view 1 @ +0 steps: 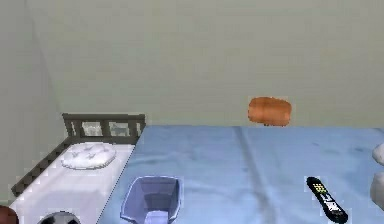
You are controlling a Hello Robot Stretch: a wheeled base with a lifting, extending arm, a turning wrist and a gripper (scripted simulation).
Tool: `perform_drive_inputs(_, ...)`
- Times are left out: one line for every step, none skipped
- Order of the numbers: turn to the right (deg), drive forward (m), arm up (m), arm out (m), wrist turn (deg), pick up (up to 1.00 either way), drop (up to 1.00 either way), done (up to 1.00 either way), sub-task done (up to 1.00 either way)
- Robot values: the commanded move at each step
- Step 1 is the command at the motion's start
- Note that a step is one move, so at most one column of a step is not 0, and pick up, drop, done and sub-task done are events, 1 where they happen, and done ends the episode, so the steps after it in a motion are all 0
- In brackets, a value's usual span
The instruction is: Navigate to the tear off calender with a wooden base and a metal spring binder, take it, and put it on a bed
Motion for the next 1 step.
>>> perform_drive_inputs(45.0, 0.00, 0.00, 0.00, 0.0, 0.00, 0.00, 0.00, 0.00)
